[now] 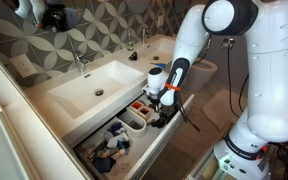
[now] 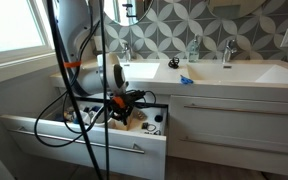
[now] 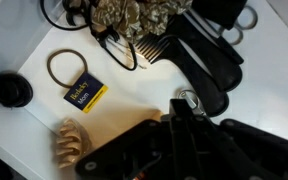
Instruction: Pick up the orange square cup from the countertop and put it in the drawer in front of the similar cup in the drawer
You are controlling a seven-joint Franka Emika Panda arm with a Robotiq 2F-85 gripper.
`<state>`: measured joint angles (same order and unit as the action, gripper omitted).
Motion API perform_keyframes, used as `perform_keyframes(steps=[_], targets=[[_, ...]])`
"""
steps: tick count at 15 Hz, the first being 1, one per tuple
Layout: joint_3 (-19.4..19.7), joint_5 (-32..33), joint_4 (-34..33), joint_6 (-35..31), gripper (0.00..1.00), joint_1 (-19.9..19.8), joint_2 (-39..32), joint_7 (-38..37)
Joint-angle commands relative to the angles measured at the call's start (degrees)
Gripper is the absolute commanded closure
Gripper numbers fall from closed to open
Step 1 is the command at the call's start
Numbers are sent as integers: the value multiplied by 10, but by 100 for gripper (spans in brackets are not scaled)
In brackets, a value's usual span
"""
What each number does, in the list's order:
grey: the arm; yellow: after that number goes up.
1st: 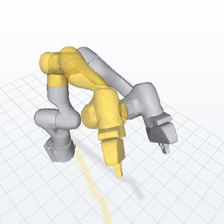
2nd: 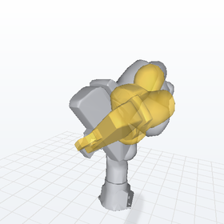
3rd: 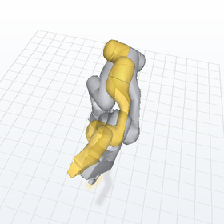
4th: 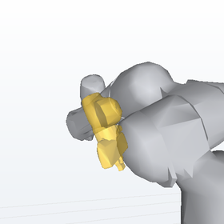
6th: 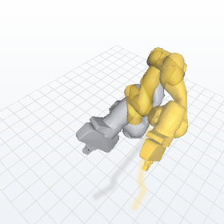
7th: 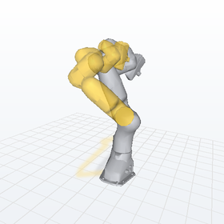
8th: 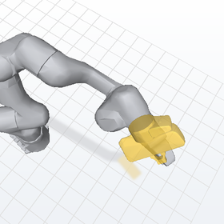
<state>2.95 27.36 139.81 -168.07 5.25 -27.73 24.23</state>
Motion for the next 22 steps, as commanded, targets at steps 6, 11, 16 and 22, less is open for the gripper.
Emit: perform_keyframes(steps=[6, 11, 16, 22], targets=[[44, 17, -64, -63, 100, 37, -84, -20], [35, 6, -76, -79, 100, 26, -100, -12], [24, -2, -77, -101, 100, 13, -102, -10], [33, -3, -77, -114, 100, 20, -107, -13]])
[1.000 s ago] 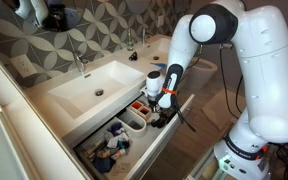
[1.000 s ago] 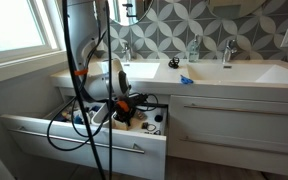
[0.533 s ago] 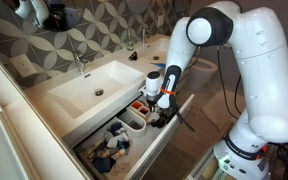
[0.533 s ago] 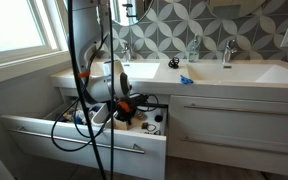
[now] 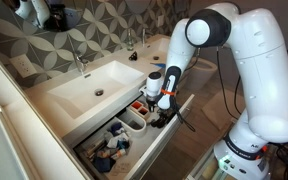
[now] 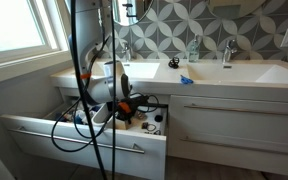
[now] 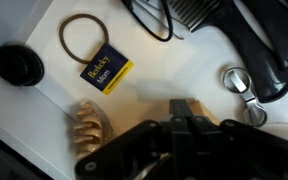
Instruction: Pick up the orange square cup from the countertop and put it in the drawer in front of the similar cup in the drawer
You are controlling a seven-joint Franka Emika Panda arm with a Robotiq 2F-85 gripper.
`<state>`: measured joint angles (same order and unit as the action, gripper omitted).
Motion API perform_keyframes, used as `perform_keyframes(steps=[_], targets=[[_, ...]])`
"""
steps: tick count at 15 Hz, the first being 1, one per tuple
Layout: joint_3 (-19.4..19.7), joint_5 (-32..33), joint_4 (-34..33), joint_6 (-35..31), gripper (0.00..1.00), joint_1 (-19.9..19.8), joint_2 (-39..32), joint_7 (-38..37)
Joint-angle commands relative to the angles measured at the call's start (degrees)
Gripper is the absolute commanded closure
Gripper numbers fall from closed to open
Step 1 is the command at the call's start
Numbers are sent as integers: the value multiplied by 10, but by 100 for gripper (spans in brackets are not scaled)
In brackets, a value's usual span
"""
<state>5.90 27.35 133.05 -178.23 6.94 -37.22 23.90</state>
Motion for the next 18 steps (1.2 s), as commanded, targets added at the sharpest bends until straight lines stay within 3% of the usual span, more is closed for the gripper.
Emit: perform_keyframes(steps=[1, 6, 11, 12, 13, 16, 18], targets=[[12, -2, -11, -8, 100, 12, -12, -12], [71, 14, -1, 51, 100, 67, 10, -22], [66, 33, 41, 132, 100, 63, 100, -19], [54, 32, 53, 149, 74, 51, 130, -15], [43, 29, 61, 161, 72, 40, 155, -11], [-68, -85, 90, 235, 53, -53, 240, 56], [-106, -166, 98, 275, 39, -79, 283, 78]])
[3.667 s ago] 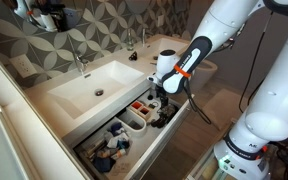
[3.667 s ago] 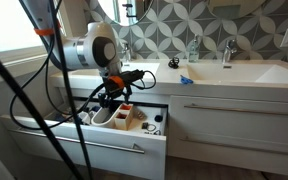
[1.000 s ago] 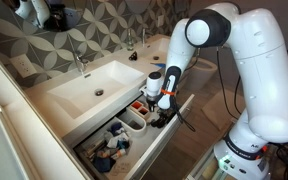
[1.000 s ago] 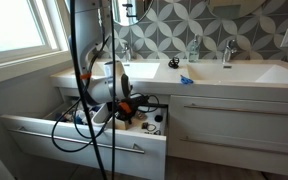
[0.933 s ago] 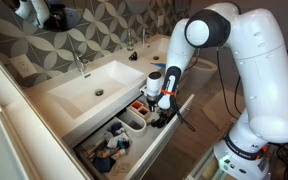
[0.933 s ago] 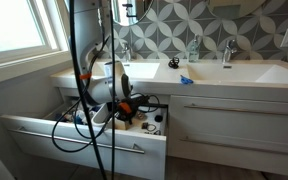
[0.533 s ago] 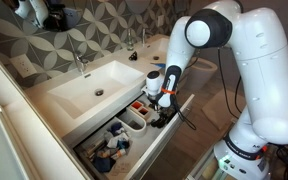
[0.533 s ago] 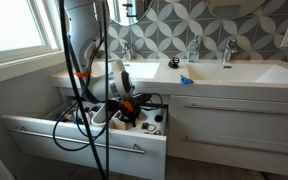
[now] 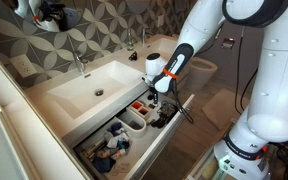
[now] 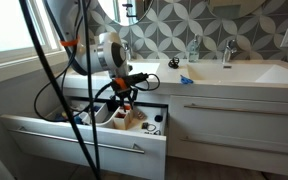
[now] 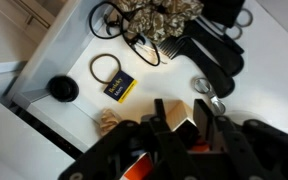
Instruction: Pick up the orange square cup from the countertop and put it in the drawer in front of the similar cup in the drawer
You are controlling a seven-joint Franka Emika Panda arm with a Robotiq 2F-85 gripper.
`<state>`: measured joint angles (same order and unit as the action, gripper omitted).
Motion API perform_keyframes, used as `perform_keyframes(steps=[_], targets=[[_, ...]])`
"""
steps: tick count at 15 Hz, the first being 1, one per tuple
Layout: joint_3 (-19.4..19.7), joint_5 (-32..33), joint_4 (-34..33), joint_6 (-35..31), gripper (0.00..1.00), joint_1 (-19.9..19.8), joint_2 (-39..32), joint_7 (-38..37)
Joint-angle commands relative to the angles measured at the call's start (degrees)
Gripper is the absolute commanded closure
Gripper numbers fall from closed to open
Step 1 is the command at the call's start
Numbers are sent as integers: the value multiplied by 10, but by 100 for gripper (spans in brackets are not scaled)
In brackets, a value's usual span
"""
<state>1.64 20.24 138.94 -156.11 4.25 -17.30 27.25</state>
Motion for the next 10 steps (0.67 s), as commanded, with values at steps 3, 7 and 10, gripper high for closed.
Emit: perform_keyframes(steps=[3, 7, 10], targets=[[-78, -184, 48, 116, 18, -57, 150, 58], [-54, -198, 63, 156, 0, -42, 228, 21], [-39, -187, 69, 184, 0, -37, 275, 25]])
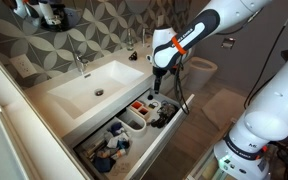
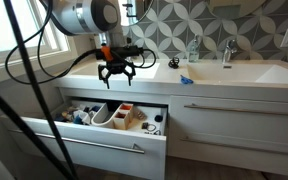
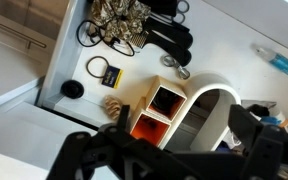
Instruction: Pick up the orange square cup from the countertop and put it in the drawer in front of the similar cup in the drawer
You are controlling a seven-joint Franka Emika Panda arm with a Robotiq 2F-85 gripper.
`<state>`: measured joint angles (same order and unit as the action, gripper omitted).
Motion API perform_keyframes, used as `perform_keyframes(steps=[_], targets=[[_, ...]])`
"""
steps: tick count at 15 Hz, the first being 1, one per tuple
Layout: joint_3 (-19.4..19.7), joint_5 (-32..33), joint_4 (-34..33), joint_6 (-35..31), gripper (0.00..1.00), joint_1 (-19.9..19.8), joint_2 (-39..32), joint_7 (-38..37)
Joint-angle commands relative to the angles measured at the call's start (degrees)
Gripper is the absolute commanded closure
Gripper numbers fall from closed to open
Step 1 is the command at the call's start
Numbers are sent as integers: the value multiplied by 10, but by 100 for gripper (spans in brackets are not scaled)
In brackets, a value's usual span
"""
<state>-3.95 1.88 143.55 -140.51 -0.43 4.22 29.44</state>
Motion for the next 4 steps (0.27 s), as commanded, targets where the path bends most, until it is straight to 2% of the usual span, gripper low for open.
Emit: perform_keyframes(steps=[1, 2, 4], targets=[[24, -12, 28, 23, 0, 14, 71, 38], [22, 3, 6, 16, 0, 15, 31, 7], [29, 4, 12, 18, 0, 18, 52, 19]])
